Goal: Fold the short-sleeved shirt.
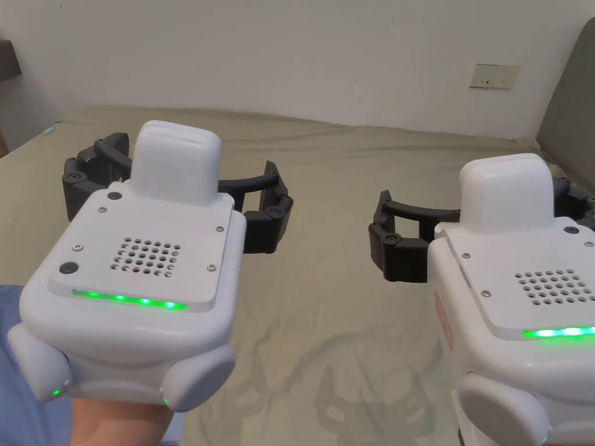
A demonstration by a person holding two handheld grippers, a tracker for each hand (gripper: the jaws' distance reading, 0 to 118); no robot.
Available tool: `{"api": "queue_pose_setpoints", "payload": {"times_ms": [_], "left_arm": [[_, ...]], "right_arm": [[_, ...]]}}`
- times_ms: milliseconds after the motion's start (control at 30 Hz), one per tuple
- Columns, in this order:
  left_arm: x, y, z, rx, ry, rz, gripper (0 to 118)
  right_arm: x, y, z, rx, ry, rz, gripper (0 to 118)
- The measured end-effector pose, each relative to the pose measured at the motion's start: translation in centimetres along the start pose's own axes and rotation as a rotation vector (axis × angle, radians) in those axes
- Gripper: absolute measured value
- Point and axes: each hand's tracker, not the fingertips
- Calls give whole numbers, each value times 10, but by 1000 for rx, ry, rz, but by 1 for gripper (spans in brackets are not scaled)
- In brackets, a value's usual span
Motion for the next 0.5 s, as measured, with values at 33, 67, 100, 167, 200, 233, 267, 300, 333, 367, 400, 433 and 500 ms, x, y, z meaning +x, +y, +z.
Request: {"api": "queue_pose_setpoints", "payload": {"times_ms": [33,67,100,167,200,233,267,300,333,367,400,433,500], "left_arm": [[0,-1,0,-2,2,0,118],[-1,-2,0,-5,2,2,118],[-1,-3,-1,-7,2,6,118],[-2,-4,-1,-11,4,11,118],[-2,-4,0,-13,6,14,118],[-2,-5,0,-14,8,16,118],[-2,-5,0,-15,11,19,118],[-3,-5,0,-15,10,21,118],[-3,-6,0,-15,8,23,118],[-3,-6,0,-15,6,24,118],[-4,-6,0,-15,5,24,118],[-5,-6,-1,-15,5,25,118],[-6,-5,-1,-16,8,24,118]], "right_arm": [[0,0,0,-1,0,-2,118],[0,0,0,-1,-1,-4,118],[0,-1,0,-2,-2,-5,118],[0,-1,-1,-3,-5,-6,118],[0,-1,-1,-4,-5,-6,118],[0,-1,-1,-6,-5,-8,118],[0,-2,-2,-7,-4,-11,118],[0,-2,-2,-8,-3,-12,118],[-1,-2,-2,-9,-2,-11,118],[-1,-2,-2,-10,-2,-9,118],[-1,-2,-2,-11,-2,-7,118],[-1,-2,-3,-10,-1,-4,118],[-1,-2,-3,-12,0,8,118]]}}
